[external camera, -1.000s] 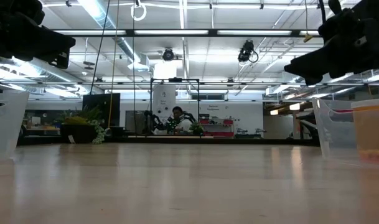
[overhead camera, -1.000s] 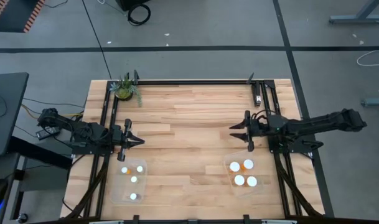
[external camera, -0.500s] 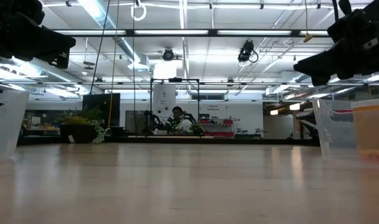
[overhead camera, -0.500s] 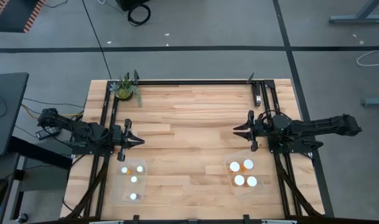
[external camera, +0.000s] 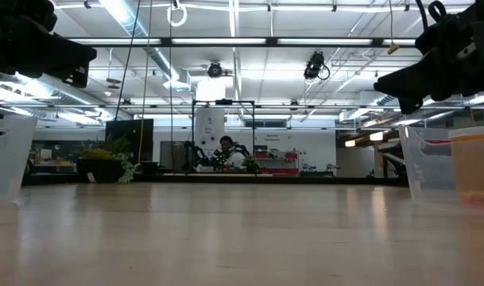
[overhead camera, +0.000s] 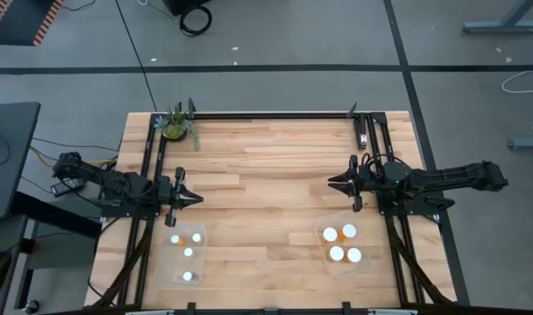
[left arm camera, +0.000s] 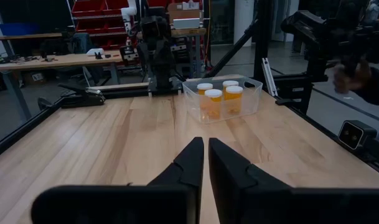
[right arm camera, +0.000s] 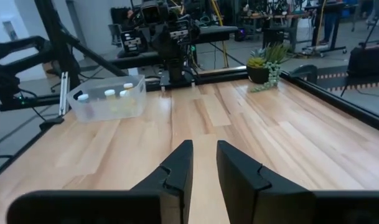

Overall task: Pick and place medicine bottles into bin by pill shape (circle, oval)
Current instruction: Return to Home Position

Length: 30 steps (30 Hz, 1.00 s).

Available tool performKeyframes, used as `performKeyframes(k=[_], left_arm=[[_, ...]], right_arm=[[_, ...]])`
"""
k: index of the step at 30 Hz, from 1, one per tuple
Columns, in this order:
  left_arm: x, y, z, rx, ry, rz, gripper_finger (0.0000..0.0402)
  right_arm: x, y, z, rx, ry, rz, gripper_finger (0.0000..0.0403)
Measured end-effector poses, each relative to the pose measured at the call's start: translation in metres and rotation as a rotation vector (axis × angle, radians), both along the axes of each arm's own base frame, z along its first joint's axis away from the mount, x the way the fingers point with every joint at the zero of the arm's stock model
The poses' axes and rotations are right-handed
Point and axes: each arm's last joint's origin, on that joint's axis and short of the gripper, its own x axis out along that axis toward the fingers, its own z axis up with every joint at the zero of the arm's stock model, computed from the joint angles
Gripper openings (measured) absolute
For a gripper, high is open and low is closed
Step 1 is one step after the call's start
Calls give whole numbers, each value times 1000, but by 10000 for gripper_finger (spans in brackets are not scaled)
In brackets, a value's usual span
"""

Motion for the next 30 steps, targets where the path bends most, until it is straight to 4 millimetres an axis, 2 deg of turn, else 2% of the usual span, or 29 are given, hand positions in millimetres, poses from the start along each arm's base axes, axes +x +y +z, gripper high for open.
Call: performKeyframes(k=[30], left_arm=[[0, 0, 0, 0, 0, 0, 31]], right_arm=[[0, 0, 0, 20, -2, -1, 79]])
